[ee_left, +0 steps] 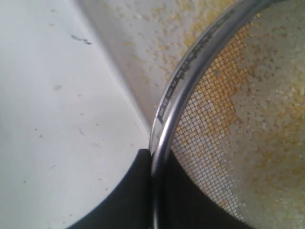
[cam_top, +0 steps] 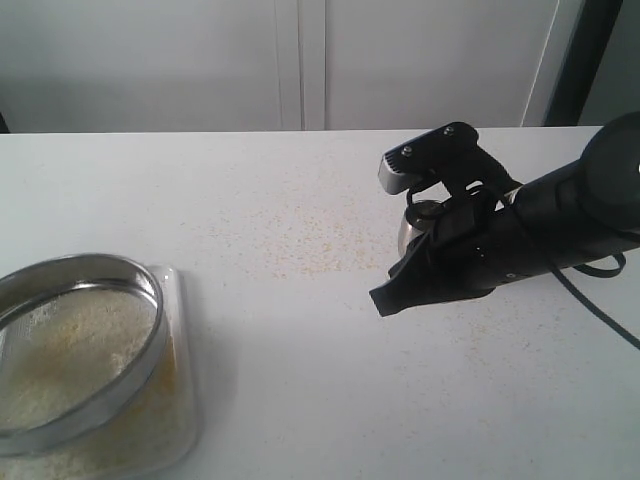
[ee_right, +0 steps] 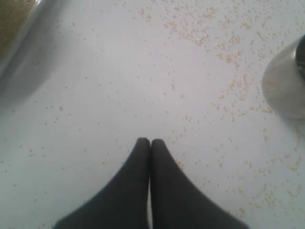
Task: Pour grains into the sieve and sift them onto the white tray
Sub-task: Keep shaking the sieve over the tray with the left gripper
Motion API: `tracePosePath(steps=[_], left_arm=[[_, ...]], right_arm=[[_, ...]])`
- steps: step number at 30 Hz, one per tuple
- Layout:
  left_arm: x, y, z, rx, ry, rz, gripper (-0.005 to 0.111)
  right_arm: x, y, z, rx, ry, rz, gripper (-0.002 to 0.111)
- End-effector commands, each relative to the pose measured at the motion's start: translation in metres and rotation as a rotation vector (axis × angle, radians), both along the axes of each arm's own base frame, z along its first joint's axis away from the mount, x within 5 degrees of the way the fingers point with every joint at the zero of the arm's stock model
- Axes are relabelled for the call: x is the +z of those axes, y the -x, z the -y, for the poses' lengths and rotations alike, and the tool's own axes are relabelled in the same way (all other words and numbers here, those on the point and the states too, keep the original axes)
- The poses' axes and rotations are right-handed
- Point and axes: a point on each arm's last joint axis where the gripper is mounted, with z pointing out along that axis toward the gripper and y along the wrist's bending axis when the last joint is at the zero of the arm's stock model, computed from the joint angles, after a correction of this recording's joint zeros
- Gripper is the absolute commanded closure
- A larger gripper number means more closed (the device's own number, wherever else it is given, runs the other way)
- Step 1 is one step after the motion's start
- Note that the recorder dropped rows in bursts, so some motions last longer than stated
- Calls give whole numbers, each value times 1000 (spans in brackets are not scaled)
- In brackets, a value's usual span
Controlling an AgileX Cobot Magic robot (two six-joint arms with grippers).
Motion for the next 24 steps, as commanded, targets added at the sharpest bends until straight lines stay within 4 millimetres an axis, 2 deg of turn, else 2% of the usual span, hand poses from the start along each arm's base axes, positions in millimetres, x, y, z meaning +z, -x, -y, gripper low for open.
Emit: tracePosePath(steps=[1, 5, 6, 7, 8, 10, 12, 15, 19, 21, 23, 24], left_arm=[[3, -4, 1, 212, 47, 2, 107], [3, 2, 8, -243, 12, 37, 107], [3, 4, 9, -312, 10, 35, 107], [3, 4, 9, -311, 10, 31, 107], [3, 3, 9, -238, 13, 29, 107], [3, -5, 6, 80, 12, 29, 107], [3, -9, 4, 290, 32, 21, 107], [4, -9, 7, 203, 36, 41, 107], [2, -1, 7, -205, -15, 58, 107], [3, 2, 8, -314, -7, 51, 107], [3, 0, 8, -172, 2, 38, 107], [3, -3, 6, -12, 3, 34, 107]], right_arm=[[0, 1, 0, 6, 1, 1, 108], [0, 1, 0, 6, 1, 1, 108], [0, 1, 0, 6, 1, 1, 108], [0, 1, 0, 6, 1, 1, 108], [0, 1, 0, 5, 1, 2, 108], [0, 1, 0, 5, 1, 2, 108], [0, 1, 0, 5, 1, 2, 108], [0, 1, 0, 5, 1, 2, 108], [0, 1, 0, 5, 1, 2, 108], [0, 0, 0, 4, 0, 4, 108], [0, 0, 0, 2, 0, 8, 108], [0, 0, 0, 1, -3, 7, 108]])
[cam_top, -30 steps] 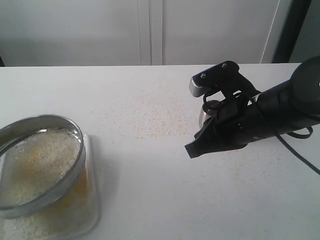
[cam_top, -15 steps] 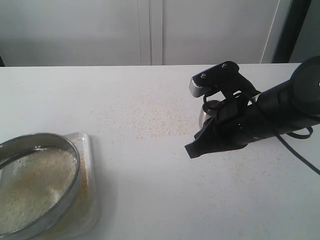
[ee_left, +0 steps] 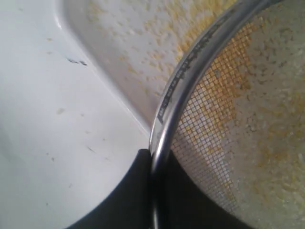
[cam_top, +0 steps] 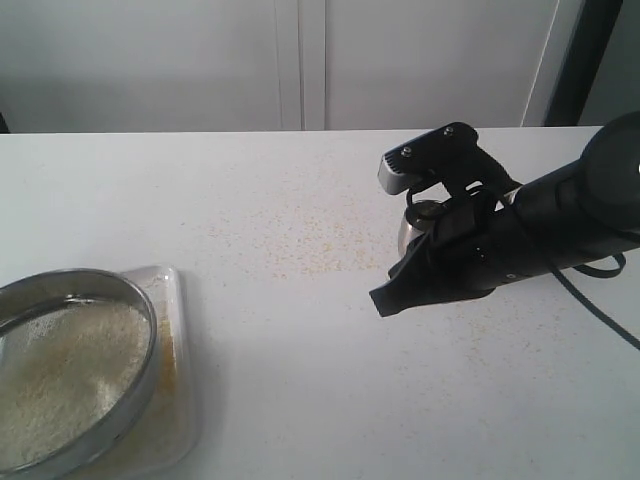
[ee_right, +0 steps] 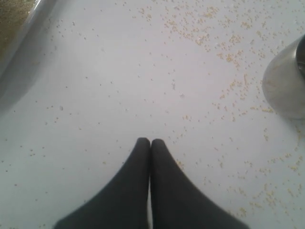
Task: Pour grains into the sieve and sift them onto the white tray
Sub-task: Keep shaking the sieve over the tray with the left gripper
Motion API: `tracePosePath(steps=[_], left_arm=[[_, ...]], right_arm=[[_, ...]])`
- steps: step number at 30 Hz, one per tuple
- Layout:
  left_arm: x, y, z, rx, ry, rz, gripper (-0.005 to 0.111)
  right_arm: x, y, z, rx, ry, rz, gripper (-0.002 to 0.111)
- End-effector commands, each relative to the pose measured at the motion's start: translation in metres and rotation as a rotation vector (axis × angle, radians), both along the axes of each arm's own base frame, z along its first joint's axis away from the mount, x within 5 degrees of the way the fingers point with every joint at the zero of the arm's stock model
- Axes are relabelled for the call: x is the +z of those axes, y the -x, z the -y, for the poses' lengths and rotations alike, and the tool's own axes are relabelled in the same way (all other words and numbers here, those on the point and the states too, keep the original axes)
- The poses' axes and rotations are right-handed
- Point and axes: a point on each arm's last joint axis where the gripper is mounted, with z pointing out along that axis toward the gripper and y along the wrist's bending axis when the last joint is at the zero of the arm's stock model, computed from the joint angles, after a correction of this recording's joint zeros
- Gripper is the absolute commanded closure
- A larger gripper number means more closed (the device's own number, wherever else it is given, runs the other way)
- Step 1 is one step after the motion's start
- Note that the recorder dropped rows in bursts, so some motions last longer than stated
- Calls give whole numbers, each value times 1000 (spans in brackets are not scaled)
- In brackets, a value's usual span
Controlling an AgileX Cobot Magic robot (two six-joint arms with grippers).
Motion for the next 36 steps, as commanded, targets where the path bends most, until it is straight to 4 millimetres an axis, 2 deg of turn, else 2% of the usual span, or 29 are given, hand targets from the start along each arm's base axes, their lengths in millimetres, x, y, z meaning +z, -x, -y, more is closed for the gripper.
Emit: tracePosePath(steps=[1, 3, 4, 6, 9, 10, 11, 14, 15, 19, 21, 25, 27, 28, 30, 32, 34, 36], left_arm=[[4, -5, 0, 377, 61, -22, 107], [4, -7, -1, 533, 83, -32, 107], [4, -8, 1, 520, 86, -30, 107], [4, -6, 5, 378, 74, -15, 107], [4, 1, 12, -2, 70, -16, 107], [5, 6, 14, -75, 84, -43, 107], [4, 7, 13, -35, 88, -67, 107], [4, 5, 8, 252, 82, -121, 107], [4, 5, 8, 276, 83, -123, 107], [7, -14, 2, 420, 66, 52, 107], [10, -18, 1, 423, 61, 80, 107], [1, 0, 11, 335, 90, -75, 107], [0, -5, 8, 348, 63, -16, 107], [3, -12, 4, 415, 63, 36, 107], [9, -15, 2, 455, 77, 40, 107], [10, -5, 9, 355, 97, -50, 107], [6, -3, 9, 201, 63, -14, 107], [8, -12, -2, 267, 5, 75, 107]], right_arm=[[0, 0, 0, 0, -3, 9, 108], [0, 0, 0, 1, -2, 7, 108], [0, 0, 0, 2, -2, 5, 108], [0, 1, 0, 3, -1, 2, 108], [0, 1, 0, 3, -1, 2, 108], [0, 1, 0, 3, -1, 2, 108], [0, 0, 0, 3, -2, 4, 108], [0, 0, 0, 1, -2, 6, 108], [0, 1, 0, 3, -1, 2, 108], [-1, 1, 0, 1, -4, -8, 108], [-1, 1, 0, 1, -4, -8, 108], [-1, 1, 0, 1, -4, -10, 108], [0, 1, -1, -14, -25, -12, 108], [0, 1, -1, -19, -32, -15, 108], [0, 1, -1, -20, -35, -18, 108], [0, 1, -1, -19, -35, -20, 108], [0, 1, -1, -21, -36, -16, 108], [0, 1, -1, -20, -36, -21, 108]])
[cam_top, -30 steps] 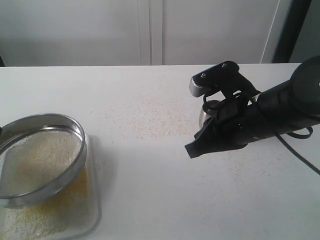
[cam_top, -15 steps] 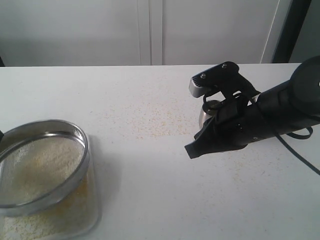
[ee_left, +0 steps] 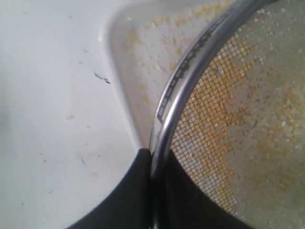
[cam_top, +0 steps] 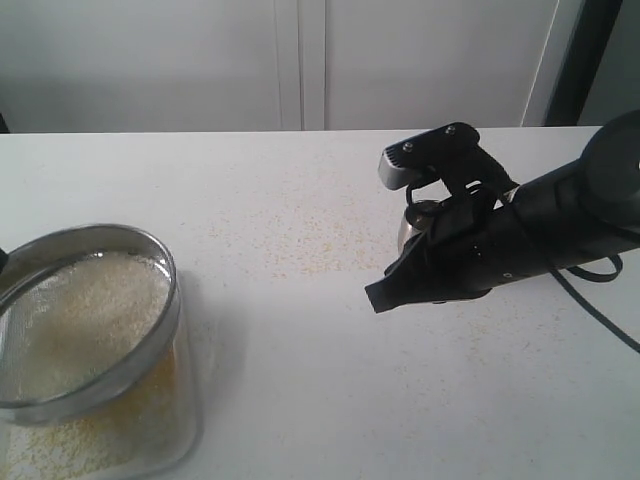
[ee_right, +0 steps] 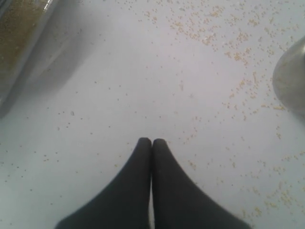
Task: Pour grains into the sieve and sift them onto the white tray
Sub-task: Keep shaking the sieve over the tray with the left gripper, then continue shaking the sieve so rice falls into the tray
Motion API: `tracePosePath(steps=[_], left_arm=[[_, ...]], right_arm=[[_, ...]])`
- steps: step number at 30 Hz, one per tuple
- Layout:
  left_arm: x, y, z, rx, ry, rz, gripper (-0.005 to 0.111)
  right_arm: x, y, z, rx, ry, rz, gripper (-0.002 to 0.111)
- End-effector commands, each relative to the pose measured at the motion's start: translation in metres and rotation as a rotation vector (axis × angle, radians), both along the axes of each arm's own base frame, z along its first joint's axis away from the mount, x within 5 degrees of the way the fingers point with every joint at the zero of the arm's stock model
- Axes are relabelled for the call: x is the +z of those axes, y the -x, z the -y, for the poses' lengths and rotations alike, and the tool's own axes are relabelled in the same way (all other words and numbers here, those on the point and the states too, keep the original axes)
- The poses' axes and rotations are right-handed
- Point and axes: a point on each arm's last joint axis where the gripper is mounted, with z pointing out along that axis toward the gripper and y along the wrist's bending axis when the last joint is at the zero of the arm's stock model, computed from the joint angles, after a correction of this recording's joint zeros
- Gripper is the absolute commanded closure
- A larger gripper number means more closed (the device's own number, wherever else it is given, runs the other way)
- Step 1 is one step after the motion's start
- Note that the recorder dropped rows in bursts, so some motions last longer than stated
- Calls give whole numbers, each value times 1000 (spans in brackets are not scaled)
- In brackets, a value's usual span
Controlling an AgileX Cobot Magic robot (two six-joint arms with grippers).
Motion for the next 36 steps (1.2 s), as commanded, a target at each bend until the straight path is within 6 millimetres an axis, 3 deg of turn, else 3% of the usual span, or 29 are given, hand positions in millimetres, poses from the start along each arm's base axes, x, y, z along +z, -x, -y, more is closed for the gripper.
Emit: tracePosePath(steps=[1, 3, 7, 12, 14, 16, 19, 22, 25, 27, 28, 30, 33, 36], left_arm=[[6, -5, -10, 74, -47, 62, 107], [8, -4, -8, 216, 31, 10, 107], [-3, 6, 20, -144, 43, 5, 107], [4, -2, -6, 153, -28, 9, 107], [5, -3, 1, 110, 19, 22, 107], [6, -2, 4, -44, -8, 42, 107], [17, -6, -17, 135, 9, 41, 107], [12, -2, 12, -80, 122, 44, 107], [16, -3, -14, 97, 103, 41, 107], [10, 5, 1, -80, 89, -14, 107], [7, 8, 0, -82, 53, -38, 107], [7, 7, -20, 115, 27, -49, 107], [-8, 18, 18, -159, 62, -83, 107], [0, 11, 1, -24, -52, -31, 107]], right_arm=[[0, 1, 0, 1, -1, 0, 108], [0, 1, 0, 2, 0, -2, 108], [0, 0, 0, -3, -3, 5, 108], [-1, 1, 0, 5, 0, -9, 108], [-1, 2, 0, 7, 0, -14, 108], [-1, 2, 0, 7, 0, -14, 108], [-1, 2, 0, 13, 5, -19, 108], [0, 0, 0, -6, -4, 11, 108], [-1, 1, 0, 4, -1, -9, 108], [0, 0, 0, -5, -4, 8, 108], [0, -1, 0, -8, -5, 12, 108], [-1, 1, 0, 2, -2, -5, 108], [1, -1, 0, -11, -7, 16, 108], [0, 0, 0, -5, -5, 6, 108]])
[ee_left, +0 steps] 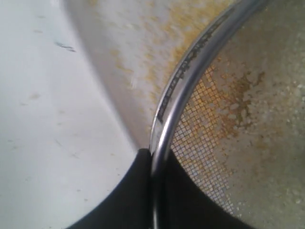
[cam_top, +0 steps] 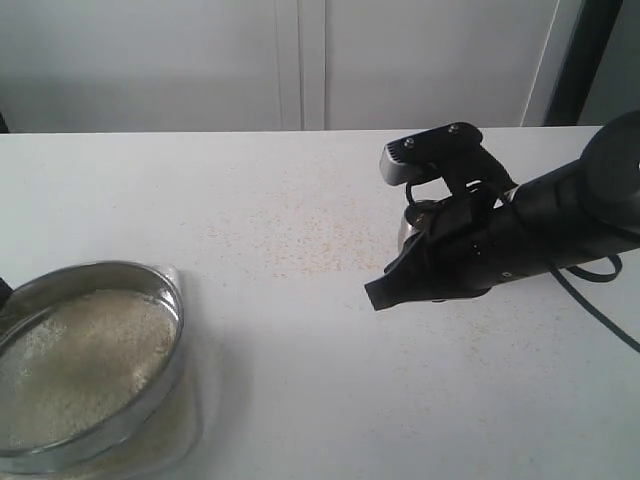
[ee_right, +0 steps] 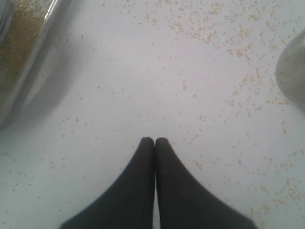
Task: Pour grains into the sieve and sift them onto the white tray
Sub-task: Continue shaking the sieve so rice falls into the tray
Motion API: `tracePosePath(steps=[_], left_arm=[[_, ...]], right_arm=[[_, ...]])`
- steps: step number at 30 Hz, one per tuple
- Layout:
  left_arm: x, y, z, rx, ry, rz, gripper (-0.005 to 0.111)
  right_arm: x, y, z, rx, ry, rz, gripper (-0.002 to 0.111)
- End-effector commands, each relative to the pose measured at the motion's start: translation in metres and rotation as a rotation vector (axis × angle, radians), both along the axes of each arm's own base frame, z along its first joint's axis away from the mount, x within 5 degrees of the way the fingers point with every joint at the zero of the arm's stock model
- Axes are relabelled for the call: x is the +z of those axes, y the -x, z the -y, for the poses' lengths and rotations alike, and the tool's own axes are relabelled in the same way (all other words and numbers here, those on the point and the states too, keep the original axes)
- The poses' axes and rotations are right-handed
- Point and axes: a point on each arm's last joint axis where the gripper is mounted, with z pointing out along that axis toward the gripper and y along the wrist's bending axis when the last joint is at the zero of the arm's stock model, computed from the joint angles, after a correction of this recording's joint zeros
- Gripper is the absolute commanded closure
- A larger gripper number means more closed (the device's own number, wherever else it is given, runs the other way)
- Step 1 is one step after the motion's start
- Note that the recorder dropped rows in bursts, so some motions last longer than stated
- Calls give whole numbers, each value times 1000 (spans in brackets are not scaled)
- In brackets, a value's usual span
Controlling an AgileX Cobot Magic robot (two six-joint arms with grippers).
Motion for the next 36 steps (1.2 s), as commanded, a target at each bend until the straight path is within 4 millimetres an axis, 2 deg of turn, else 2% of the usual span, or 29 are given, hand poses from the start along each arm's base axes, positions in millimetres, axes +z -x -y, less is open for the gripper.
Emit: tracePosePath(steps=[1, 2, 3, 6, 8, 10, 12, 15, 16, 18, 19, 20, 21, 22, 23, 24, 25, 26, 27, 28, 29, 30, 31, 32, 33, 34, 35, 36], left_arm=[[15, -3, -17, 180, -56, 62, 107], [18, -4, -23, 250, -44, 77, 107], [18, -6, -22, 270, -16, 90, 107], [11, -1, 7, 55, -13, 70, 107], [8, 1, 14, -21, -88, 61, 107], [13, -5, -2, 143, -146, 82, 107], [16, -7, -5, 211, -84, 92, 107], [15, -4, 18, -18, -5, 90, 107], [14, -4, 17, -39, -33, 95, 107], [20, -9, -3, 120, -107, 116, 107], [22, -11, -11, 218, -87, 120, 107], [23, -11, -10, 219, -40, 122, 107], [22, -10, -3, 160, 5, 120, 107], [16, -5, 22, -8, 84, 130, 107], [15, -3, 26, -45, 74, 136, 107], [17, -8, 10, 65, -1, 170, 107], [20, -11, -1, 166, -6, 174, 107], [25, -13, -9, 261, 68, 181, 107], [23, -11, 7, 123, 134, 198, 107], [21, -9, 14, 23, 117, 198, 107], [20, -8, 3, 38, 19, 178, 107], [21, -8, -11, 143, -26, 159, 107], [19, -5, -18, 226, 11, 119, 107], [17, -2, -10, 157, 55, 109, 107], [15, 3, 7, 35, 95, 116, 107], [15, 3, 8, 28, 81, 128, 107], [20, 2, -4, 86, 10, 157, 107], [24, 2, -18, 247, 8, 144, 107]], right_arm=[[-1, 1, 0, 7, 2, -9, 108], [-1, 2, 0, 12, 3, -18, 108], [-1, 3, 0, 14, 4, -22, 108], [-1, 1, 0, 1, -1, -9, 108], [1, -1, 0, -14, -6, 12, 108], [0, 0, 0, -9, -5, 5, 108], [-1, 1, 0, 0, -2, -13, 108], [0, 0, 0, -6, -4, -2, 108], [0, 0, 0, -7, -4, 1, 108], [-1, 1, 0, -2, -3, -9, 108], [-1, 2, 0, 5, -1, -23, 108], [-1, 3, 0, 7, 0, -27, 108], [-1, 2, 0, 5, -1, -23, 108], [0, 0, 0, -8, -5, 3, 108], [0, -1, 0, -13, -6, 11, 108], [0, 0, 0, -9, -5, 5, 108], [0, 1, 0, -2, -3, -9, 108], [-1, 3, 0, 10, 1, -31, 108], [-1, 2, 0, -4, -9, -18, 108], [0, 0, 0, -13, -13, -4, 108], [0, 0, 0, -11, -10, -5, 108], [-1, 1, 0, -7, -8, -11, 108], [-1, 1, 0, -6, -9, -17, 108], [-1, 0, 0, -11, -11, -6, 108], [0, -1, 0, -22, -16, 9, 108], [0, -2, 0, -23, -16, 11, 108], [-1, 0, 0, -12, -13, -8, 108], [-1, 1, 0, -6, -11, -20, 108]])
